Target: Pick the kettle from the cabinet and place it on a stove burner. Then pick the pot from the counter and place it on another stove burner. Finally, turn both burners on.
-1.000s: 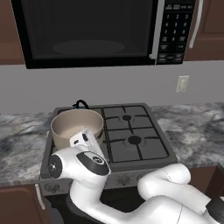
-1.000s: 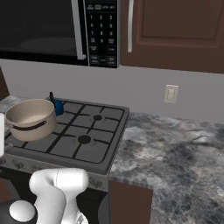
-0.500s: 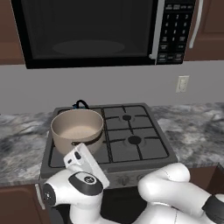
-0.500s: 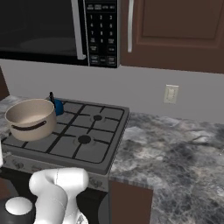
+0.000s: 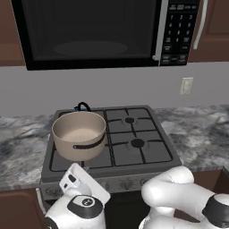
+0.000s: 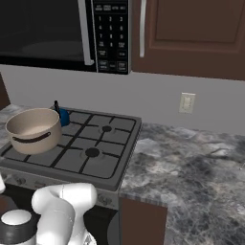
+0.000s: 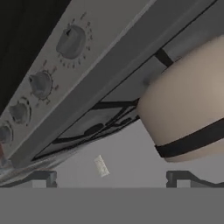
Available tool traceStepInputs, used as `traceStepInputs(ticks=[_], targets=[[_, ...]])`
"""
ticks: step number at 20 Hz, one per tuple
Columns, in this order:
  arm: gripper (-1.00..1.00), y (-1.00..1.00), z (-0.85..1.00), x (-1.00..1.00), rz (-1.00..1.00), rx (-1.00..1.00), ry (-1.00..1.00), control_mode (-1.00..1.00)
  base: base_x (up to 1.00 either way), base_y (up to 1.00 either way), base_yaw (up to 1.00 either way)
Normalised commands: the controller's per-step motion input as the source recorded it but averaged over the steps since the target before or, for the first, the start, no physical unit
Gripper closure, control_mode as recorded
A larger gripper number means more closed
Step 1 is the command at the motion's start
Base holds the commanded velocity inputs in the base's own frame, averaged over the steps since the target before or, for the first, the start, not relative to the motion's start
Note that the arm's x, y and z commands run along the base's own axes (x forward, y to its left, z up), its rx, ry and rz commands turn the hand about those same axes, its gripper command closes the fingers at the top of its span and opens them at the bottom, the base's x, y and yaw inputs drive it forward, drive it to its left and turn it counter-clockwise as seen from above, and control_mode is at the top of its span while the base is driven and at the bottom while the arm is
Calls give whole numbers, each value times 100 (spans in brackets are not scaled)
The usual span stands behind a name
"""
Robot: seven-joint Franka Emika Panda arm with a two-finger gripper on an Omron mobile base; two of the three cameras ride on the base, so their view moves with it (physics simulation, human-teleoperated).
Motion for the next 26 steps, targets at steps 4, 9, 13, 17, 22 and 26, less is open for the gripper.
traceStepInputs(ticks=[4,9,13,17,22,26], targets=[[-100,32,-42,0,14,-17,0,-100,0,0,0],[-100,26,-39,0,11,-17,0,-100,0,0,0],[-100,10,-35,0,8,-15,0,-100,0,0,0],[-100,0,-29,0,7,-13,-1,-100,0,0,0],[-100,0,-34,1,6,-12,0,-100,0,0,0],[-100,0,-29,5,5,-9,0,-100,0,0,0]])
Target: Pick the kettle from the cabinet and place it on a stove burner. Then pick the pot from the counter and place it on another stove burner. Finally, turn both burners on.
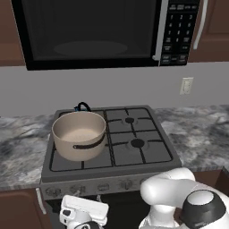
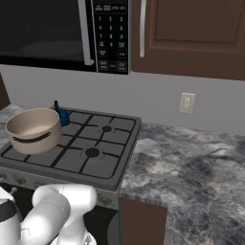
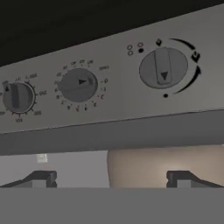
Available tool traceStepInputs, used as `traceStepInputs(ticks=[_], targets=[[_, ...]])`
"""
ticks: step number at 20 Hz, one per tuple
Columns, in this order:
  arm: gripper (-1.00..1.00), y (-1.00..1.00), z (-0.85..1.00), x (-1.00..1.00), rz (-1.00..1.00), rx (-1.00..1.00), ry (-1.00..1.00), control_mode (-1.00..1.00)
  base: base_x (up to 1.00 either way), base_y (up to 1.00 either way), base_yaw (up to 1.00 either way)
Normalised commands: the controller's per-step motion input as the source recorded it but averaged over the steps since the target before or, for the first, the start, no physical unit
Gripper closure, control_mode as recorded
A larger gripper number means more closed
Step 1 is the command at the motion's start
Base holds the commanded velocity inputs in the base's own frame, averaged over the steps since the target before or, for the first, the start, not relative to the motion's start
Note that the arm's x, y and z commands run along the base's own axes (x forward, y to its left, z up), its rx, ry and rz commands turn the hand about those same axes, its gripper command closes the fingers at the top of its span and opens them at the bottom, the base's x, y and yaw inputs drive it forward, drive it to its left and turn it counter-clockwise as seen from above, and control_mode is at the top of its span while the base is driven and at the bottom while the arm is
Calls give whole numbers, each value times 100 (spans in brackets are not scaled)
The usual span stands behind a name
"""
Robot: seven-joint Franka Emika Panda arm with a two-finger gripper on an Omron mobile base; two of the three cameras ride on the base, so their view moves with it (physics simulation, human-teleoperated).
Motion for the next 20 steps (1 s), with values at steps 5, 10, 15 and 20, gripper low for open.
traceStepInputs(ticks=[5,10,15,20], targets=[[-100,1,-11,27,7,0,0,-100,0,0,0],[-100,9,-21,24,10,0,0,-100,0,0,0],[-100,18,-29,14,10,0,0,-100,0,0,0],[-100,12,-26,12,9,0,0,-100,0,0,0]])
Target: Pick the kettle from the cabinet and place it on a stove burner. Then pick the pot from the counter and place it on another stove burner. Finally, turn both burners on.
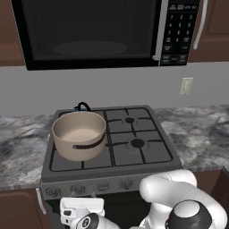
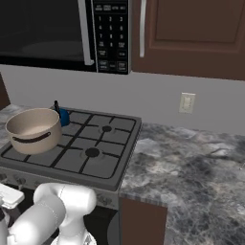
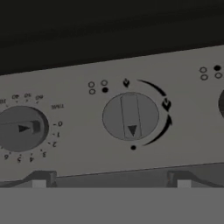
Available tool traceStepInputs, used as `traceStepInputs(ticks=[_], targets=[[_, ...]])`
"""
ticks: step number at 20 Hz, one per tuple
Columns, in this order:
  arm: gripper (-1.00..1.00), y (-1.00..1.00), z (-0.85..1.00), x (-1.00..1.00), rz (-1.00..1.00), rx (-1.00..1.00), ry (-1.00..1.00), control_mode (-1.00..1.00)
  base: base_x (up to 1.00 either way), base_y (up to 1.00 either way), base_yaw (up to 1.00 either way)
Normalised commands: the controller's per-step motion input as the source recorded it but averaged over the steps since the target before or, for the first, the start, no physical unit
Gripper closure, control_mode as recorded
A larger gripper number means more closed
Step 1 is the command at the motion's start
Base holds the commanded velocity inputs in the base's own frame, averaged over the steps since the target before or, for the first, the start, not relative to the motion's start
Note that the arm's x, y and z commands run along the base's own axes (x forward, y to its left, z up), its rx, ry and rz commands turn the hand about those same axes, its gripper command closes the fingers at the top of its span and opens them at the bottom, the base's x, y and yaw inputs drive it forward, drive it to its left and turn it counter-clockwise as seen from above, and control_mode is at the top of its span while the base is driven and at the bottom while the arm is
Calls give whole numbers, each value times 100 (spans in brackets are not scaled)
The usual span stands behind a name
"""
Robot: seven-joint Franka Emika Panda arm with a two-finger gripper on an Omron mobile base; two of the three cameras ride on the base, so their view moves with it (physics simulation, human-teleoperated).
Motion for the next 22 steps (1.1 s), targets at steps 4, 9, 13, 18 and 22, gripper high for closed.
traceStepInputs(ticks=[4,9,13,18,22], targets=[[-100,6,-24,11,6,0,0,-100,0,0,0],[-100,7,-18,21,3,0,0,-100,0,0,0],[-100,18,-15,27,0,0,0,-100,0,0,0],[-100,22,-21,14,0,0,0,-100,0,0,0],[-100,3,-6,1,0,0,0,-100,0,0,0]])
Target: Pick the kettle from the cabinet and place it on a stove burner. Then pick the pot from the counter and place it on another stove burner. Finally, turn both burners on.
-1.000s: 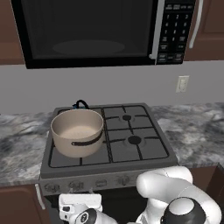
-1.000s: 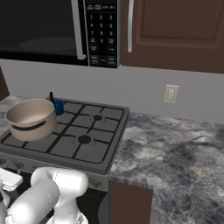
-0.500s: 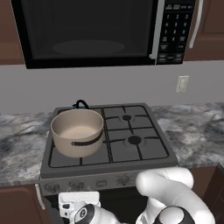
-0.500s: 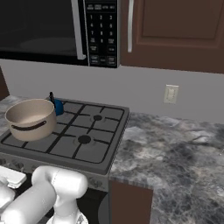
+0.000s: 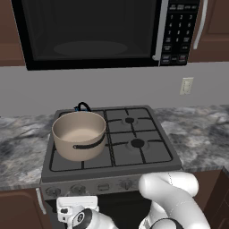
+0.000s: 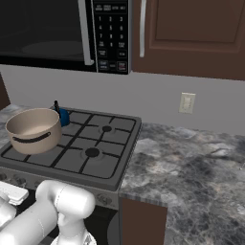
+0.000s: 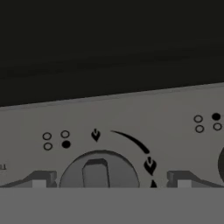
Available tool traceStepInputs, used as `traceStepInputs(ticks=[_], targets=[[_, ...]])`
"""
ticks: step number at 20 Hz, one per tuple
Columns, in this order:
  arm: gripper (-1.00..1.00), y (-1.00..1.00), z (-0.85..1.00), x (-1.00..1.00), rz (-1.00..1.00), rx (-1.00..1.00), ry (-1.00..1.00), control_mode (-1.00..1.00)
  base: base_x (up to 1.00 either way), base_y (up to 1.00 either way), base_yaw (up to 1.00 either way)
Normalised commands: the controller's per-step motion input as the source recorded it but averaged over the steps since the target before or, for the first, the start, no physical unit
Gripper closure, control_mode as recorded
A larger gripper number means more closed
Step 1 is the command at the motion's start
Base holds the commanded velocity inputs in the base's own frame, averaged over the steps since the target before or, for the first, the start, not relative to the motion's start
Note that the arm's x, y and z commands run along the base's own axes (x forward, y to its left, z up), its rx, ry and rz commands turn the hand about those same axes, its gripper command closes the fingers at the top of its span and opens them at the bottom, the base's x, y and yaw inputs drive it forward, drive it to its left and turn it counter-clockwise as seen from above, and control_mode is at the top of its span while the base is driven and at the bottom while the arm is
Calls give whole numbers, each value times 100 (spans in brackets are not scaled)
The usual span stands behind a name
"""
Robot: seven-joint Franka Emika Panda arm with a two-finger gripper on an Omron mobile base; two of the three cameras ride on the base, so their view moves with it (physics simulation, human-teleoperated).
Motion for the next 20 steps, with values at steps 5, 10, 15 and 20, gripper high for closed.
traceStepInputs(ticks=[5,10,15,20], targets=[[-100,-6,1,0,0,0,-1,-100,0,0,0],[-100,-15,9,0,0,0,-2,-100,0,0,0],[-100,-10,15,2,0,0,0,-100,0,0,0],[-100,-2,6,9,0,0,0,-100,0,0,0]])
